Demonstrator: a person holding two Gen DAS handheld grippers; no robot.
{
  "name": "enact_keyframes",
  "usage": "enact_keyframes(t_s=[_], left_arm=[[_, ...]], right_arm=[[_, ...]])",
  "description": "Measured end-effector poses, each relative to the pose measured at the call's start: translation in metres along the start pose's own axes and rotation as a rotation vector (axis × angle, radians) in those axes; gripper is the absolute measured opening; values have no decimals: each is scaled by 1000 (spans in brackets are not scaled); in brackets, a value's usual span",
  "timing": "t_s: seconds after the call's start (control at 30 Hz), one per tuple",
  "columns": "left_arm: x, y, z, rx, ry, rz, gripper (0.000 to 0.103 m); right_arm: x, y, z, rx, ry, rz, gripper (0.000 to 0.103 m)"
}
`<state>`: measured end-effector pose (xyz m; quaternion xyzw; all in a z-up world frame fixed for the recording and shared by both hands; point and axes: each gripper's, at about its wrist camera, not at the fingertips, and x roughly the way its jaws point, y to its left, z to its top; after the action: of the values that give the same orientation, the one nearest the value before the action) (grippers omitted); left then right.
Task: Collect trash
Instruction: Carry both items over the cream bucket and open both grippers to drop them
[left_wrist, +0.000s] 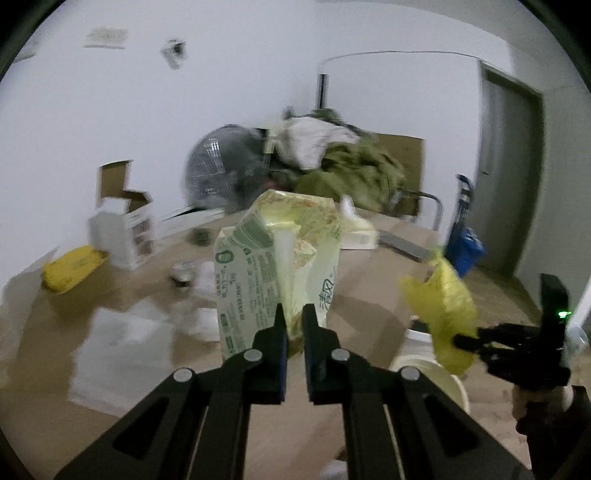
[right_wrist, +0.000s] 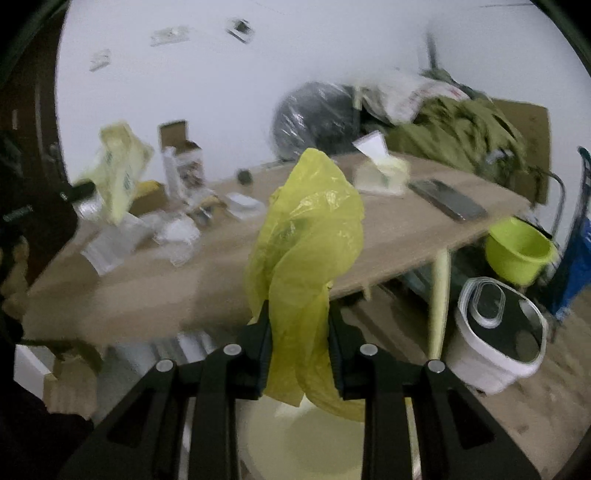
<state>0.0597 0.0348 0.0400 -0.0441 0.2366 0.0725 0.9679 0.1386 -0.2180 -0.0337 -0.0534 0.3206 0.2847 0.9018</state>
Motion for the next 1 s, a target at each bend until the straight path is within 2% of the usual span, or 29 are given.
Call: enact_keyframes(t_s=[0.13,0.23,0.33,0.37,0.4,0.57,0.87,0.97,1.0], left_arm=[[11,-35,-6,42,27,-114,7],[26,-61,-16,54,79,-197,7],[42,-84,-23,84,129,-256,7],[46,-89,-25,88,141,-267,7],[52,-96,-28,96,165,-276,7],[78,-135,-43,202,259,-340,7],[121,-179,-68,310,404,-401,8],[134,-184,-77,321,447,-402,18],[137,-186,-78,319,450,-402,29]], right_arm=[[-5,-23,-26,45,63,-63,25],[-5,-33,-41,72,109,-91,28],[-3,-39,-54,94,147,-96,39],[-3,-41,-59,100,160,-96,47],[-3,-43,-63,108,170,-97,50],[-11,-47,-75,129,180,-106,55],[-35,-73,-86,204,148,-187,56],[-40,-78,-87,221,140,-207,56],[-41,-79,-86,222,138,-211,56]])
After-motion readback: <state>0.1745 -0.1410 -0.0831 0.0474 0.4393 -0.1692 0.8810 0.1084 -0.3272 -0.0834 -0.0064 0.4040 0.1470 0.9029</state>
